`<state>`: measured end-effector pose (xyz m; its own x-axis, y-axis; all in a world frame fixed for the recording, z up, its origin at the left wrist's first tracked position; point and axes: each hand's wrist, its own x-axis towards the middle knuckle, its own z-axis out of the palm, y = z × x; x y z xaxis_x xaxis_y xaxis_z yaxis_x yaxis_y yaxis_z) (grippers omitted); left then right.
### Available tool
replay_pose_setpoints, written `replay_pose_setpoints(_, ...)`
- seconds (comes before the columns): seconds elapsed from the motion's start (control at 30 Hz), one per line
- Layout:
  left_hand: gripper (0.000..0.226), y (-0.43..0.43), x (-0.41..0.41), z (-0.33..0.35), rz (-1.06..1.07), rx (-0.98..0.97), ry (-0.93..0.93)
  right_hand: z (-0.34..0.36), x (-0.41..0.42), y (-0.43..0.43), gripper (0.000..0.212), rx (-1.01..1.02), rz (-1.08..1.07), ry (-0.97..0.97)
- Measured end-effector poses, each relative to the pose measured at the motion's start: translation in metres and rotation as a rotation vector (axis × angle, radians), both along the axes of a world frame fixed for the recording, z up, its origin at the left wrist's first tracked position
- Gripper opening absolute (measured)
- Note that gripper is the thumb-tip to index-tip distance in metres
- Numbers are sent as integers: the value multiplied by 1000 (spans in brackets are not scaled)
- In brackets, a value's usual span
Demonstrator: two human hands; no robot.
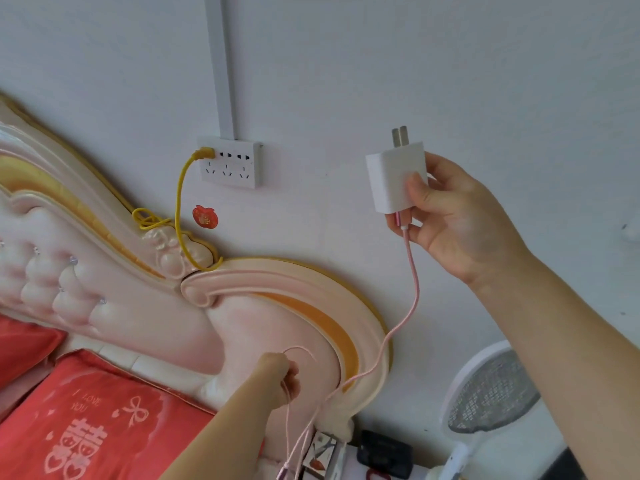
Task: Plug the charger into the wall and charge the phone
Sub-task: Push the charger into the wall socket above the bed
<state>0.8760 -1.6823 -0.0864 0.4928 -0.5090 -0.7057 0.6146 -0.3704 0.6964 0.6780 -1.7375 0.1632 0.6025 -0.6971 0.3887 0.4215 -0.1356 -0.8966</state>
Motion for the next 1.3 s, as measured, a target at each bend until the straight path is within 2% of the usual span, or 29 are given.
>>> replay_pose_setpoints(0.07, 27, 5, 5, -9, 197, -62, 177, 0, -6, -1, 41, 5, 11, 4)
replay_pose_setpoints(0.13, 27, 13, 10, -15, 351, -119, 266, 2, -13, -4, 41, 6, 9, -3)
replay_pose_setpoints(0.23, 30, 20, 14, -19, 408, -138, 191, 3, -23, -8, 43, 14, 4, -2)
replay_pose_setpoints(0.33, 35, 15, 0, -7, 166, -220, 29, 1, -25, -9, 42, 16, 22, -5)
replay_pose_setpoints(0.47, 14, 11, -38, 20, -372, -255, -367, -5, -18, -8, 33, 6, 27, 2)
replay_pose_setpoints(0.57, 16, 11, -55, 28, -539, -287, -545, -13, -11, -11, 29, 10, -21, 17)
replay_pose_setpoints(0.7, 21, 11, -65, 26, -682, -205, -764, -29, 4, -12, 29, 81, -58, 19)
replay_pose_setpoints(0.77, 25, 11, -68, 28, -662, -162, -830, -37, 14, -11, 28, 115, -69, 25)
replay_pose_setpoints(0.83, 27, 11, -71, 36, -597, -210, -815, -47, 23, -10, 27, 151, -62, 23)
replay_pose_setpoints(1.03, 26, 19, -76, 101, -229, -713, -644, -75, 35, -5, 29, 192, -2, 51)
replay_pose_setpoints(1.1, 23, 20, -77, 124, -153, -821, -597, -79, 37, -2, 31, 209, -2, 56)
replay_pose_setpoints(1.3, 17, 17, -78, 148, 6, -878, -506, -75, 38, 5, 35, 177, -34, 43)
